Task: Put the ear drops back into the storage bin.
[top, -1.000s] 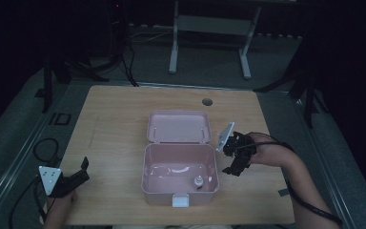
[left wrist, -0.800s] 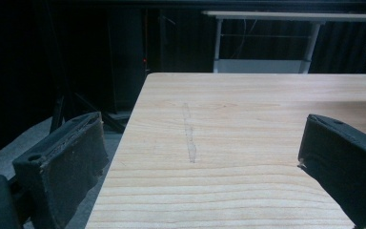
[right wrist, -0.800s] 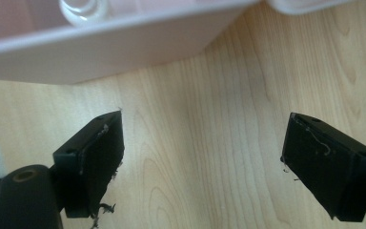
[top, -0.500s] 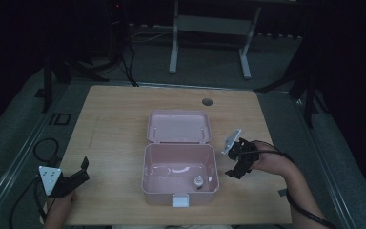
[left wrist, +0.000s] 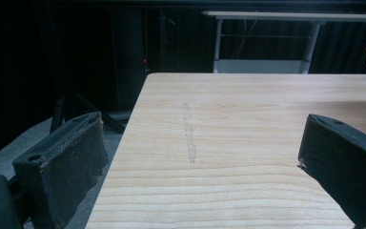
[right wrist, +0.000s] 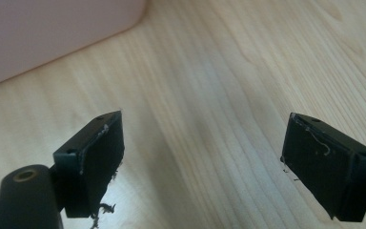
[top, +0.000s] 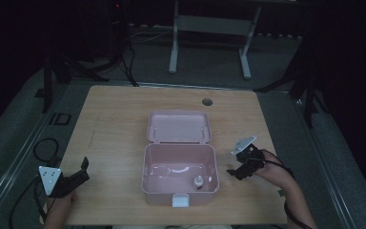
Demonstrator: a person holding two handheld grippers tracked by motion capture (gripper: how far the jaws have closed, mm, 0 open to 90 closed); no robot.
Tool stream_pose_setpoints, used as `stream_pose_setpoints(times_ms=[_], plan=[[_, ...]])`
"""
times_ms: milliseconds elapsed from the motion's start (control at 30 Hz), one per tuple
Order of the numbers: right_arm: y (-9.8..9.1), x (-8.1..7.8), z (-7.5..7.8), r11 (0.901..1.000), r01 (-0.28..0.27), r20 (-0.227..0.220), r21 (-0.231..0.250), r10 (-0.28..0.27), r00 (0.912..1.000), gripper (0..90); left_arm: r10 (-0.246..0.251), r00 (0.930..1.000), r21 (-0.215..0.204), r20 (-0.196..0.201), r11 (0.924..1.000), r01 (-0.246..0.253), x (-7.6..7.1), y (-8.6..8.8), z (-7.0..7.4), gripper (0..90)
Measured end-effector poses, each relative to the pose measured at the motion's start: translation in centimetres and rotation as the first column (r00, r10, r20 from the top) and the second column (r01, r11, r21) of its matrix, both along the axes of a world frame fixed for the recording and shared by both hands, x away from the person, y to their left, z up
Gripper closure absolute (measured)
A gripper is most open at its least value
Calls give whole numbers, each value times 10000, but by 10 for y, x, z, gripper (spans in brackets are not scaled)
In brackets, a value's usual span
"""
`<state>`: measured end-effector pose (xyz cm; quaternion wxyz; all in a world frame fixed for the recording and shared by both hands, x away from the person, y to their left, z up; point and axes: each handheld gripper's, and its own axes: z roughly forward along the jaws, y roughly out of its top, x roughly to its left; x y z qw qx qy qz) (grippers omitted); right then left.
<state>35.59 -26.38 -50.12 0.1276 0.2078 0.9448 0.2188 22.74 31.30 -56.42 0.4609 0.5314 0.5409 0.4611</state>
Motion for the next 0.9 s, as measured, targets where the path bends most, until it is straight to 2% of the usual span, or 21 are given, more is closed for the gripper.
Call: stream_pose_setpoints(times_ms=[67,100,167,200,267,300,333,400,433,500,533,667,700,733,767,800,833,867,900], plan=[[-3,-1,-3,9996,190,49,191,-191,9998,137,6,10000,-8,-4,10000,-6,0,0,0,24],[-9,-2,-10,9969,620,248,490,-633,9977,136,8,10000,-14,-9,10000,-8,0,0,0,24],[-11,-3,-12,9952,765,339,612,-786,9963,136,7,10000,-7,-9,10000,-7,0,0,0,24],[-17,-4,-16,9877,1173,627,1036,-1242,9903,135,8,10000,0,-6,10000,-8,0,0,0,24],[-22,-4,-19,9797,1490,941,1341,-1622,9823,135,8,10000,-1,-8,10000,-8,0,0,0,24],[-22,-4,-19,9797,1490,941,1341,-1622,9823,135,13,10000,-6,-9,10000,-13,0,0,0,24],[-28,-6,-21,9676,1899,1325,1662,-2128,9681,135,13,10000,-6,-11,10000,-13,0,0,0,24],[-32,-7,-22,9571,2168,1402,1922,-2454,9592,135,18,10000,-9,-14,10000,-18,0,0,0,24],[-32,-7,-22,9571,2168,1402,1922,-2454,9592,135,16,10000,-8,-16,10000,-16,0,0,0,24],[-37,-9,-25,9444,2468,1750,2171,-2864,9420,135,13,10000,6,-11,10000,-13,0,0,0,24],[-41,-11,-27,9324,2744,1947,2353,-3218,9266,134,16,10000,-5,-8,10000,-16,0,0,0,24],[-48,-13,-30,9051,3258,2151,2734,-3876,8964,134,16,10000,-8,-7,10000,-16,0,0,0,24],[-49,-14,-31,8952,3404,2074,2878,-4052,8904,134,15,10000,-8,-9,10000,-15,0,0,0,24],[-49,-14,-31,8952,3404,2074,2878,-4052,8904,134,15,10000,-8,-9,10000,-15,0,0,0,24],[-50,-15,-32,8876,3505,1986,2989,-4171,8869,134,15,10000,-8,-9,10000,-15,0,0,0,24],[-50,-15,-32,8876,3505,1986,2989,-4171,8869,133,14,10000,-1,-6,10000,-14,0,0,0,24],[-53,-17,-36,8651,3869,2305,3191,-4668,8538,133,16,10000,-11,-8,10000,-16,0,0,0,24],[-54,-18,-37,8512,4016,2369,3379,-4899,8390,133,17,10000,-16,-15,10000,-17,0,0,0,24],[-54,-18,-37,8512,4016,2369,3379,-4899,8390,133,17,10000,-16,-15,10000,-17,0,0,0,24]])
